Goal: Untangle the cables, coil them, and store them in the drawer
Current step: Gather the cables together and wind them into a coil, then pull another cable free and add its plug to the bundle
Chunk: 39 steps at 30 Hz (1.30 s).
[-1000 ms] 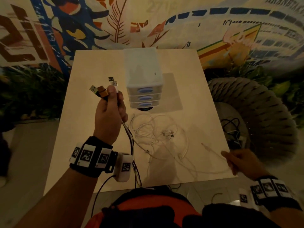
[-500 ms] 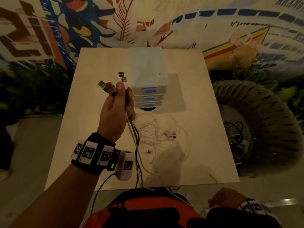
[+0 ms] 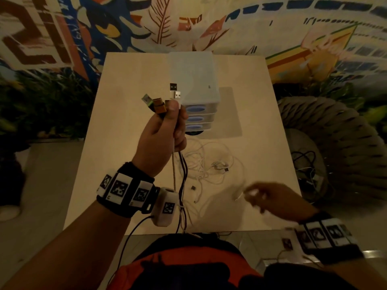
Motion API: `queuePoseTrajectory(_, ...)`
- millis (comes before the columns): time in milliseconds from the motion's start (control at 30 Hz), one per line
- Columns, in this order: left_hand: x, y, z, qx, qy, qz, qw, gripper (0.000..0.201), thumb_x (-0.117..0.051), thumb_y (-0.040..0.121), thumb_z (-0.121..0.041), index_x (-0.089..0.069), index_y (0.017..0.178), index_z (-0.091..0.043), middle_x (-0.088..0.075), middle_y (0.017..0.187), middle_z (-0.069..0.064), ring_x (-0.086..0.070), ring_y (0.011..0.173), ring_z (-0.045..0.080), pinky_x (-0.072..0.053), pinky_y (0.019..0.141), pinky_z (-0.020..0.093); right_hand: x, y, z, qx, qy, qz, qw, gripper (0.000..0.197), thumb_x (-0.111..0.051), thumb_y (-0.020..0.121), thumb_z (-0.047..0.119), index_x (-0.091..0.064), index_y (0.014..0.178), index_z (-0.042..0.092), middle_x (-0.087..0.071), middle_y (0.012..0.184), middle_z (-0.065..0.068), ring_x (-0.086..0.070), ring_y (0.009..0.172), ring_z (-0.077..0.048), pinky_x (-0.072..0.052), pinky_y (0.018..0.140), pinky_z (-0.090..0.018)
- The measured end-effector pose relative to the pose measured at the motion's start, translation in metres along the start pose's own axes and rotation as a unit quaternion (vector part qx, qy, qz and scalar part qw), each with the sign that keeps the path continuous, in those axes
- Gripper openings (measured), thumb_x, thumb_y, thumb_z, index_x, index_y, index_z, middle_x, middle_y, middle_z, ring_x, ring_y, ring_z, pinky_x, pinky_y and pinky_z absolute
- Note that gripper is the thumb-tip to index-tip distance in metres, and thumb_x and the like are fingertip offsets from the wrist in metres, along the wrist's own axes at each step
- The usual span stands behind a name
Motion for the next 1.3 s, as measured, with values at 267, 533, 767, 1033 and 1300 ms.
queuePoseTrajectory(267,-0.035,-0.001,-0.008,-0.027,-0.007,0.081,0.996,0.027,-0.03,0.109,-0.024,-0.043,0.091,-0.008,-0.035,0.065,0.001,-0.03,0.055,0.015,-0.033,0.052,0.026,0.028,0.036,0.183,0.254,0.249,0.02,0.934,0.037,-0.073,0.092,0.017,-0.06,0.126,0.026,-0.073,0.117,0.0,-0.069,0.111,-0.015,-0.053,0.103,-0.041)
queuePoseTrajectory(533,-0.003,-0.001,-0.01,-0.081,0.112,0.023,0.99,0.018,-0.04,0.106,-0.02,-0.052,0.094,-0.014,-0.063,0.075,-0.004,-0.061,0.077,0.019,-0.051,0.076,0.033,0.021,0.05,0.193,0.245,0.24,-0.009,0.939,0.033,-0.045,0.106,0.04,-0.053,0.08,0.021,-0.039,0.071,-0.016,-0.04,0.058,-0.028,-0.04,0.06,-0.038)
queuePoseTrajectory(767,-0.009,-0.007,0.013,0.023,0.104,0.039,0.994,0.028,-0.044,0.106,-0.019,-0.065,0.109,0.0,-0.067,0.071,0.012,-0.073,0.089,0.033,-0.058,0.088,0.04,0.004,0.047,0.191,0.249,0.224,-0.058,0.941,0.022,-0.051,0.105,0.027,-0.059,0.086,0.031,-0.056,0.057,0.015,-0.05,0.05,0.0,-0.041,0.059,-0.024)
queuePoseTrajectory(1033,-0.002,0.001,-0.005,0.026,0.013,-0.003,1.0,0.027,-0.032,0.111,-0.027,-0.056,0.108,-0.015,-0.027,0.064,0.001,-0.02,0.046,0.014,-0.026,0.046,0.025,-0.046,0.056,0.112,0.099,0.192,0.051,0.975,0.041,-0.059,0.097,0.05,-0.061,0.07,0.019,-0.056,0.055,0.0,-0.055,0.051,-0.013,-0.051,0.066,-0.032)
queuePoseTrajectory(1300,0.01,0.005,-0.02,0.062,-0.022,-0.031,0.997,0.035,-0.031,0.11,-0.039,-0.056,0.09,-0.023,-0.016,0.063,-0.001,-0.007,0.05,0.014,-0.015,0.044,0.022,-0.072,0.028,0.031,0.109,0.165,0.041,0.979,0.049,-0.057,0.098,0.051,-0.064,0.068,0.013,-0.068,0.06,-0.001,-0.065,0.059,-0.012,-0.054,0.071,-0.026)
Point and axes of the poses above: each hand's wrist, its own y-axis towards the middle knuckle, its own x-axis out of the back of the hand, z = x × y, the point moved 4 cm from there along y, towards the middle knuckle
